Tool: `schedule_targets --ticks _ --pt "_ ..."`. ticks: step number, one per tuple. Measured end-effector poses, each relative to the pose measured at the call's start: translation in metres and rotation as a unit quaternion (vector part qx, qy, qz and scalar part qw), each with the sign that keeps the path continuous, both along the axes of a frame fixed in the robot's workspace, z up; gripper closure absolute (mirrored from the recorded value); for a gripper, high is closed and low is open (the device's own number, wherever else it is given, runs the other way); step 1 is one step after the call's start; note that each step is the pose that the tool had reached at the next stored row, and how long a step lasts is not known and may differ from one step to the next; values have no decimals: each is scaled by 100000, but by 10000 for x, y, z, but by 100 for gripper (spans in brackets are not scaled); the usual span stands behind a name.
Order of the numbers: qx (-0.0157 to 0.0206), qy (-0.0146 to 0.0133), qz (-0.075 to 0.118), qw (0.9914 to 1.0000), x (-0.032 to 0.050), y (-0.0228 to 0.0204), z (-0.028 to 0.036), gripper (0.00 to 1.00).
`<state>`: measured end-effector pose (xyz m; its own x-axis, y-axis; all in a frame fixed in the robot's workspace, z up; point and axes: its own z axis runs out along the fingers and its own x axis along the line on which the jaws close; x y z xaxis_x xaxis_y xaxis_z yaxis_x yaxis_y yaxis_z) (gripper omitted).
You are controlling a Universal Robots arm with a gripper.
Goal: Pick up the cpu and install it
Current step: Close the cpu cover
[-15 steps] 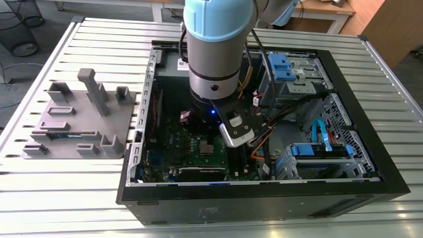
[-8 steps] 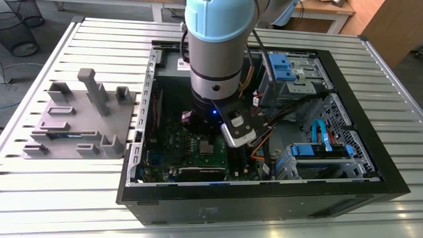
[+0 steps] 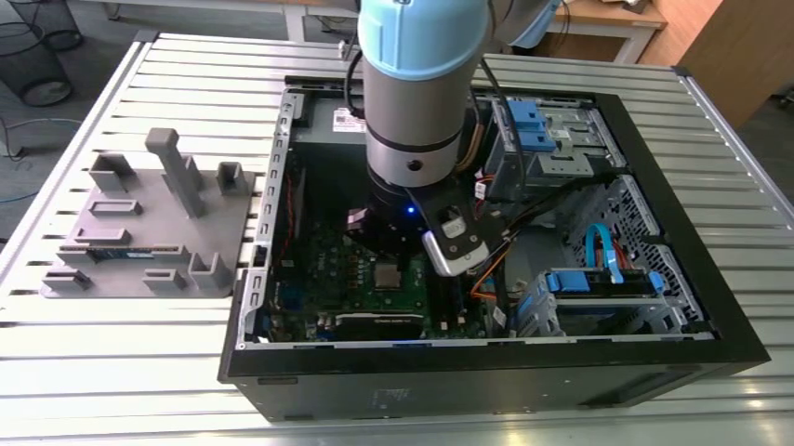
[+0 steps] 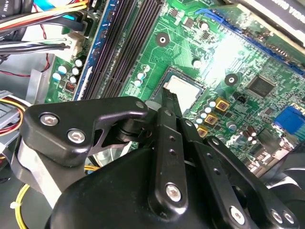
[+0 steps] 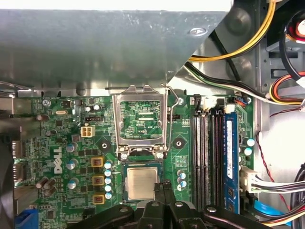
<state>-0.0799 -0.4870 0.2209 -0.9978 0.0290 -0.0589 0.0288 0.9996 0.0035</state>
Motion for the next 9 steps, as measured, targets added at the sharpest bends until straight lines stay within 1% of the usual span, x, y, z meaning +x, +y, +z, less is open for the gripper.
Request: schedule_targets --ticks 7,9 --pt "12 -2 158 100000 1 1 1 89" --pt "2 4 159 100000 1 0 20 89"
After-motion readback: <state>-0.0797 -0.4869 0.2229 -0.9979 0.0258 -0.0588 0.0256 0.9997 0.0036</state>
